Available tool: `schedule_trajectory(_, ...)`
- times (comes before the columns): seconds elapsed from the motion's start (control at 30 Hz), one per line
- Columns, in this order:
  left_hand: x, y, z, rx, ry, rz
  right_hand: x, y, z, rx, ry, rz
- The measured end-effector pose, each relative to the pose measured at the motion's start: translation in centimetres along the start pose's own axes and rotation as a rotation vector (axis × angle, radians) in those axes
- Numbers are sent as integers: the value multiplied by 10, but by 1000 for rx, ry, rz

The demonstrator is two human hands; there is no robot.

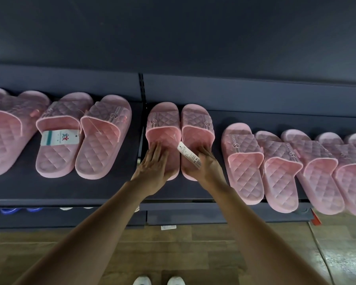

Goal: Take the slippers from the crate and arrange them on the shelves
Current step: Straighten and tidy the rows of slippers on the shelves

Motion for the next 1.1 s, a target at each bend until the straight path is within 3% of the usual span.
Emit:
schedule_trajectory(0.23,8,-2,-2,19,-21,3,5,-5,-1,-66,55,47)
schedule_trajectory(0.43,22,-12,-12,27,-68,-166,21,-34,1,-86,36,30)
schedule_trajectory(0.83,23,-32,-93,-246,-122,-211,82,-112,-33,-224,-65,-62)
schedule_trajectory(1.1,4,-10,-147,-326,-98,-212,111,-125,-78,-271,-52,-79)
Point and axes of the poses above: each hand's wrist, its own y-axis towards the middle knuckle, its own x-axis out of the back of the hand, z = x × y, the point moved 2 cm from there along y, towards the middle knuckle, and after that the axes turned 12 degrees about z, right-handed, at the moved point
